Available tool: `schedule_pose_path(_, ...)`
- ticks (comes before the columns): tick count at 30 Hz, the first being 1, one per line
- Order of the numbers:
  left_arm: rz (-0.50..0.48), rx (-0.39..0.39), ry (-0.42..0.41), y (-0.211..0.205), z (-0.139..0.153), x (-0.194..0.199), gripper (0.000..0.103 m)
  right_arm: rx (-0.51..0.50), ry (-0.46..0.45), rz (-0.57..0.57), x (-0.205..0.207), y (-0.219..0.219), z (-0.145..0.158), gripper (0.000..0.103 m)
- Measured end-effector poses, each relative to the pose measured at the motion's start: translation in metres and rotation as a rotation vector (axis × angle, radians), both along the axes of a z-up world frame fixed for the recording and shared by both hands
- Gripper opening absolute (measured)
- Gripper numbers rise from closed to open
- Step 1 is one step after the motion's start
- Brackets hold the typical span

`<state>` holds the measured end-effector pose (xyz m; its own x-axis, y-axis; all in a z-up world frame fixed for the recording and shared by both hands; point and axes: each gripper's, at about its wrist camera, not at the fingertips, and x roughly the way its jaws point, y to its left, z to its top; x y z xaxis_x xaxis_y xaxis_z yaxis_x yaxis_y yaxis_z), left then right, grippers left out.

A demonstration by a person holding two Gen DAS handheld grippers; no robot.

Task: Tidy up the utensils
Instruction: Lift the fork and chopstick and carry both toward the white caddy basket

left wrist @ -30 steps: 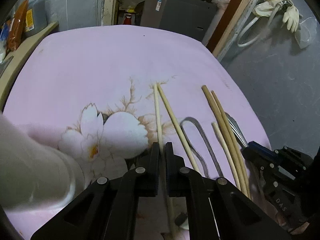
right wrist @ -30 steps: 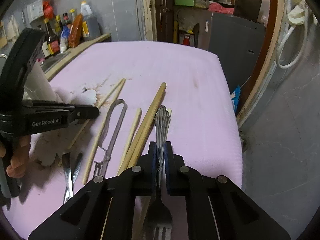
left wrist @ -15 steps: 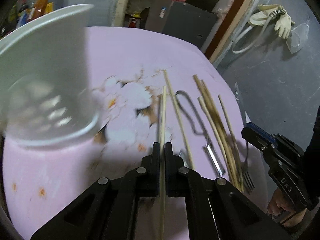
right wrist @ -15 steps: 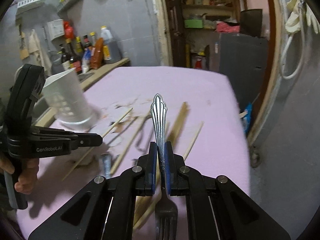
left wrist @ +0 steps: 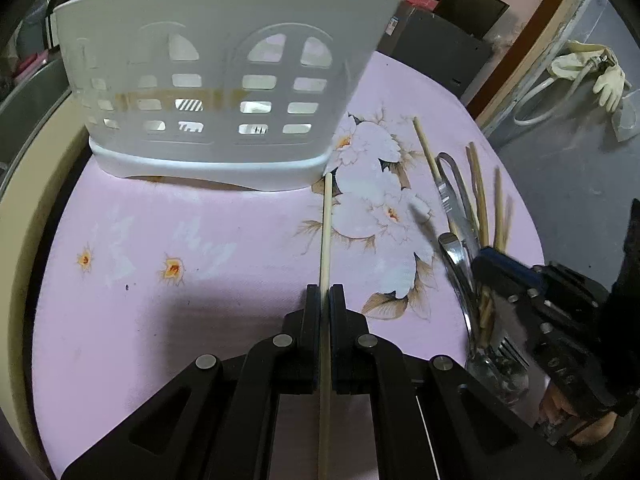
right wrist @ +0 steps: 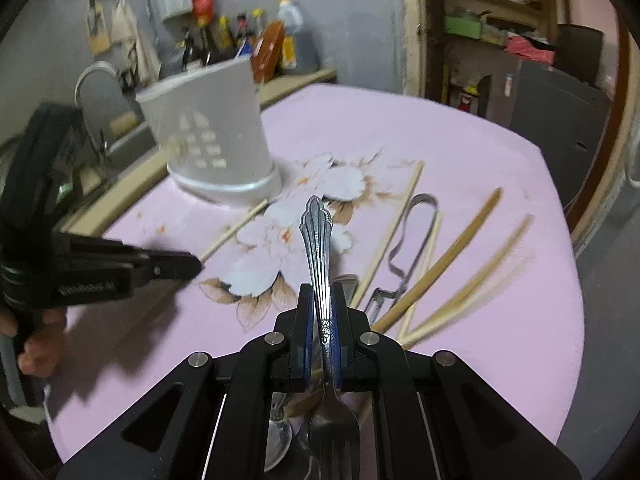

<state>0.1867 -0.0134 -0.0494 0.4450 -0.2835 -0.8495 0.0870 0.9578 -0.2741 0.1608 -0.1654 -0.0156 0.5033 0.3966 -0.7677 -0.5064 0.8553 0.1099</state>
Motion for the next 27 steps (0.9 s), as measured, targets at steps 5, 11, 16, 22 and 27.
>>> schedule_pose_path(5,-0.041,-0.011,0.044,0.008,0.000,0.009,0.003,-0.071,0.030,0.047,0.003,0.013,-0.008,0.006)
schedule_pose_path(11,-0.056,-0.046,0.075,0.017,-0.003,0.015,0.003,-0.127,0.063,0.092,0.008,0.022,-0.016,0.007)
schedule_pose_path(16,-0.068,-0.052,0.076,0.022,-0.001,0.012,0.003,-0.131,0.086,0.101,0.014,0.027,-0.019,0.008)
schedule_pose_path(22,-0.046,-0.049,0.001,0.023,0.005,-0.005,0.002,-0.072,0.058,0.061,0.008,0.018,-0.014,0.006)
schedule_pose_path(27,-0.027,-0.125,-0.184,0.034,0.029,-0.040,0.002,0.073,-0.093,-0.005,-0.024,0.003,0.015,0.006)
